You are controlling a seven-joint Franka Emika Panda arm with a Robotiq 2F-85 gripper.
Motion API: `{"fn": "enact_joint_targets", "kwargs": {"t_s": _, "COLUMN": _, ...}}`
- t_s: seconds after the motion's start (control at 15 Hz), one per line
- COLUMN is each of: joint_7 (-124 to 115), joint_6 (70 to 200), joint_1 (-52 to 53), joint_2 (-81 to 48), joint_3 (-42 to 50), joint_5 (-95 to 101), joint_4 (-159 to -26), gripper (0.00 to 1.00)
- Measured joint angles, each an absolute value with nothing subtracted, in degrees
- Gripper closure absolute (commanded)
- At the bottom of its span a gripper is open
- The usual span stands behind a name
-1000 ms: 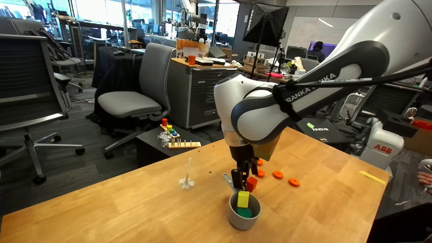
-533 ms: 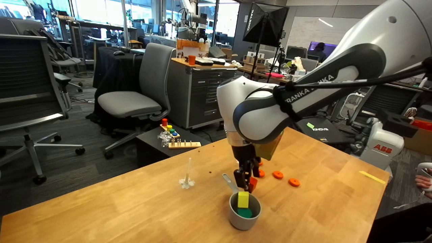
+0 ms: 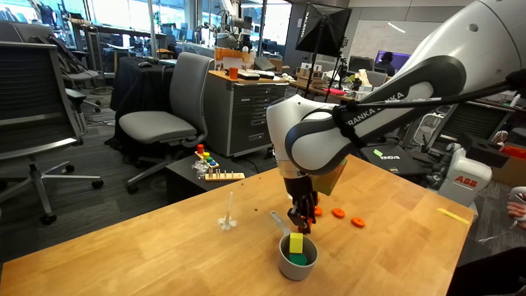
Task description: Put all the square toys into the grey jug.
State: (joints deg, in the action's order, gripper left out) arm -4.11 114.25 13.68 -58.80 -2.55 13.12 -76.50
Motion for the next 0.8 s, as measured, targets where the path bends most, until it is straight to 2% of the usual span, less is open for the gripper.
{"fn": "enact_joint_targets", "kwargs": {"t_s": 0.8, "joint_7": -5.16, "joint_6": 114.17, "joint_1": 16.43, "joint_2": -49.85, "joint_3": -3.58, "joint_5": 13.06, "joint_4": -79.36, "gripper": 0.87}}
